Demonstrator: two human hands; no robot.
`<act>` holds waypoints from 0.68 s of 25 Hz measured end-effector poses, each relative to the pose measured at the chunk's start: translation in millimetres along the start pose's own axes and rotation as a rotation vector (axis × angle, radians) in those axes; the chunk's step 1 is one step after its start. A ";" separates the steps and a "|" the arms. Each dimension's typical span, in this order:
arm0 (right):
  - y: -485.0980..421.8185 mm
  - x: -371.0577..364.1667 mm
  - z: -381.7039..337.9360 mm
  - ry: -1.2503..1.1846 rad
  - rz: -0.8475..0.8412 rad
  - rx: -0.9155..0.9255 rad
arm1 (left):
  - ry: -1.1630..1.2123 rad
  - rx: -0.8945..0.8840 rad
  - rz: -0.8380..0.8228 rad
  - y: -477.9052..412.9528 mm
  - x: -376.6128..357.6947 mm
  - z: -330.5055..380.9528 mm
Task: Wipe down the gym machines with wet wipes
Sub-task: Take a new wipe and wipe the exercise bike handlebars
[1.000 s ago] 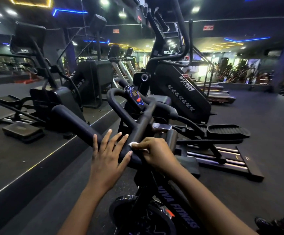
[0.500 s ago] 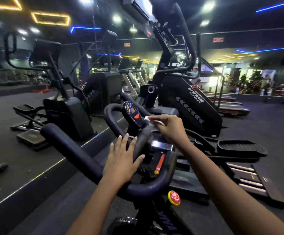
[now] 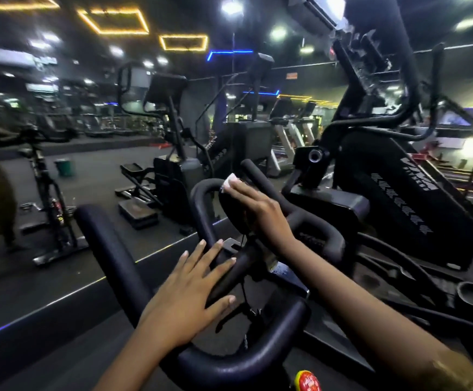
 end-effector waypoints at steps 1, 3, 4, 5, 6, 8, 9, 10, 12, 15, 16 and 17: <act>12.2 -0.4 2.6 -0.024 -0.022 0.045 | -0.025 0.001 -0.018 -0.3 0.4 0.5; 34.2 -2.1 13.7 -0.043 -0.124 0.113 | -0.055 0.061 -0.166 -0.4 -1.3 3.7; 45.0 -1.4 20.7 -0.041 -0.179 0.135 | -0.069 0.086 -0.179 -0.1 -1.4 3.5; 56.6 0.8 27.7 -0.044 -0.224 0.147 | -0.075 0.091 -0.181 -0.4 -2.9 4.2; 66.8 4.8 34.9 -0.058 -0.257 0.149 | -0.085 0.094 -0.172 0.2 -4.2 4.6; 76.1 14.7 47.2 -0.102 -0.257 0.146 | -0.133 0.107 -0.125 0.8 -1.7 5.1; 71.1 19.7 49.5 -0.122 -0.214 0.141 | -0.150 0.107 -0.100 0.9 -1.1 4.9; 60.0 23.1 48.0 -0.133 -0.152 0.130 | -0.162 0.106 -0.094 0.4 -0.8 5.5; 25.6 20.9 32.1 -0.114 -0.051 0.163 | -0.174 0.093 -0.091 -0.2 -0.2 7.0; -10.4 -5.2 6.2 0.060 -0.133 0.393 | -0.174 0.094 -0.097 1.7 -1.7 4.1; -16.0 -12.2 10.2 0.115 -0.163 0.422 | -0.150 0.092 -0.099 1.9 -2.7 3.6; -20.8 -15.7 20.2 0.141 -0.166 0.395 | -0.115 0.093 -0.105 1.9 -2.8 2.7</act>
Point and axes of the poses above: each hand's wrist, its own y-axis away from the middle knuckle, its own x-axis out of the back of the hand, z = x × y, the point moved 5 cm from there along -y, towards the middle knuckle, and after that the axes turned 9 degrees about -x, right-handed, at the moved point
